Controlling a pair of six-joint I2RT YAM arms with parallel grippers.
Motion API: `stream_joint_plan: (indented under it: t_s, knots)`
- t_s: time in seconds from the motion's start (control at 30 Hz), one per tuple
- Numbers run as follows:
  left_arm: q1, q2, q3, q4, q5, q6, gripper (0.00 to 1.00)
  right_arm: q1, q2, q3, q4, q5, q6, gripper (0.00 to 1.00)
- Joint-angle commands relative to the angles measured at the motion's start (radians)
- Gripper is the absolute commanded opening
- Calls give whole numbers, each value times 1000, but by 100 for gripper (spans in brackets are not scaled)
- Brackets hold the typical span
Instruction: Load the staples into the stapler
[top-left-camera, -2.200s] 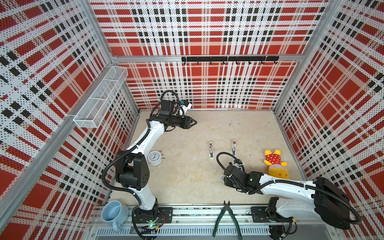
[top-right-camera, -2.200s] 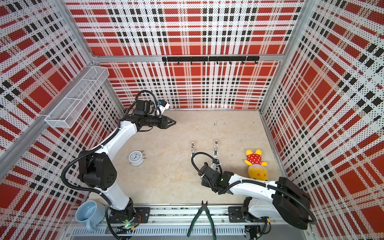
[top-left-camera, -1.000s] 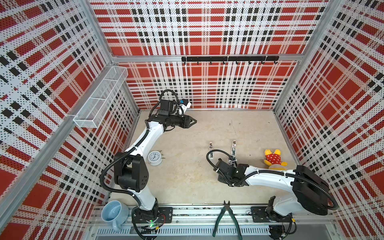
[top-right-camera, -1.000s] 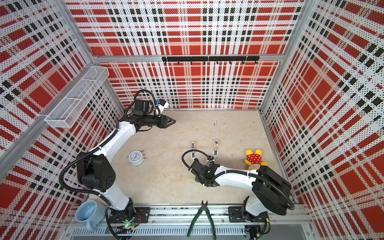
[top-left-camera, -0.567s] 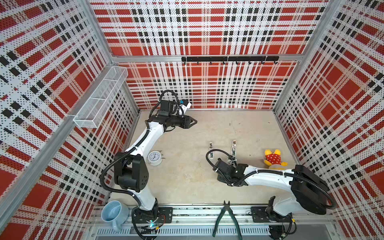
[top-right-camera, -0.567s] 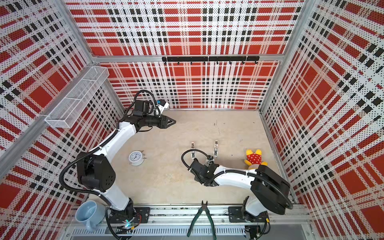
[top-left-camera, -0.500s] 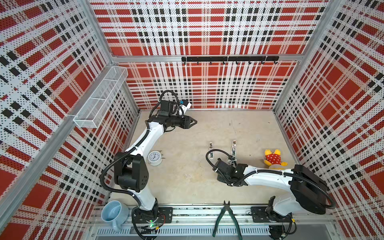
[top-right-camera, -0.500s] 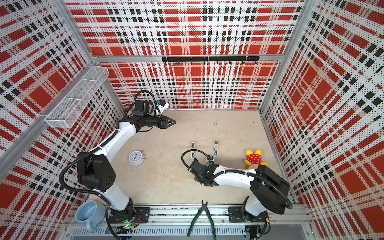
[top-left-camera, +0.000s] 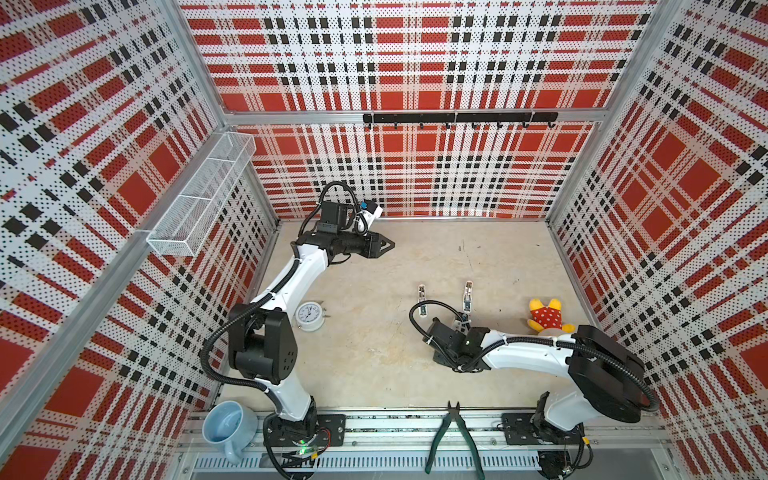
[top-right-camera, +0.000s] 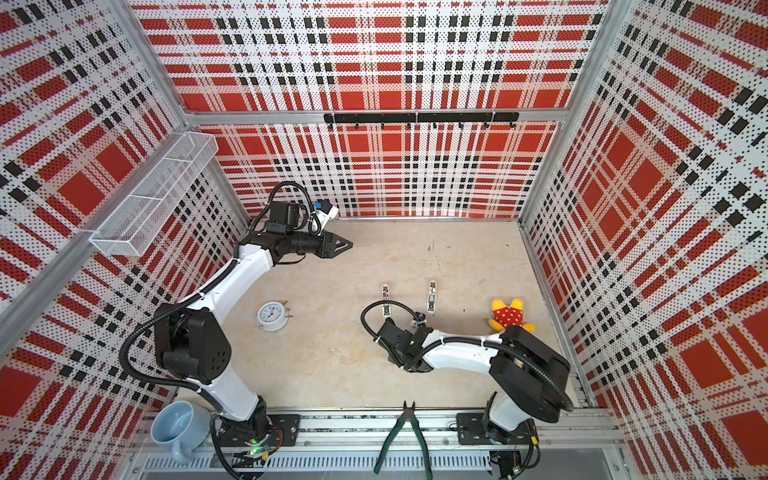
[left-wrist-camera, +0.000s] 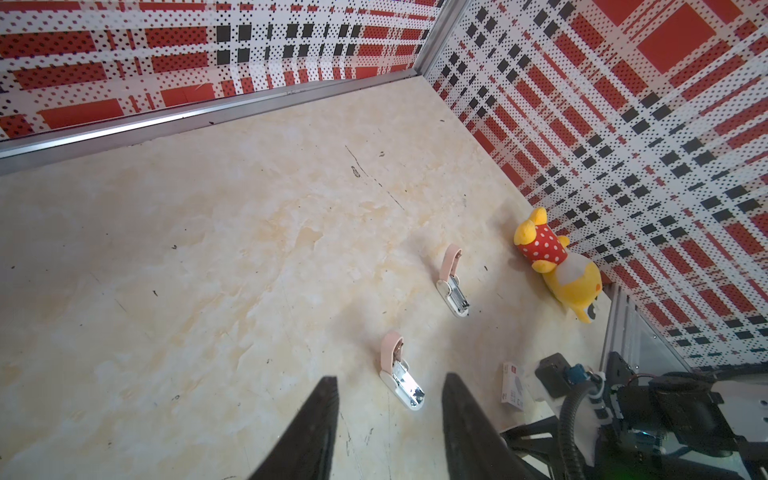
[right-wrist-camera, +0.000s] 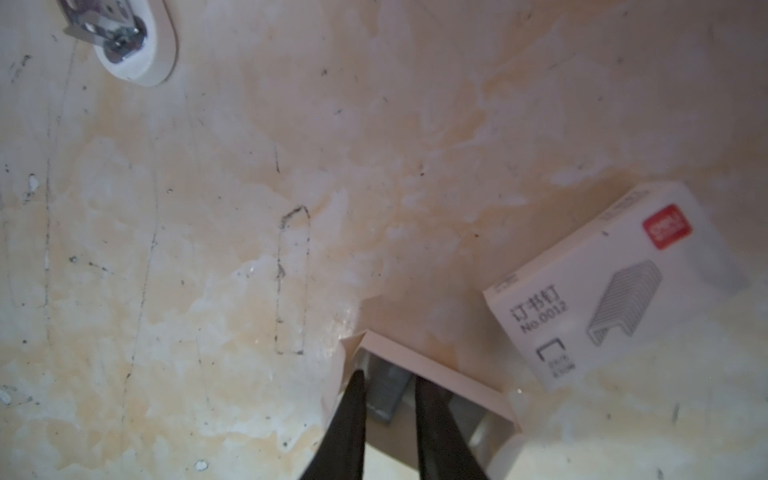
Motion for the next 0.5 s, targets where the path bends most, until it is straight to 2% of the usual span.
stream_joint_plan:
  t_s: [0.0, 0.47]
  knots:
    - [6, -30, -9, 27, 17, -19, 45, -2, 15, 23, 11, 19, 24, 24]
    - [7, -39, -25, 30, 22, -23, 45, -7, 50, 32, 24, 17, 6, 23]
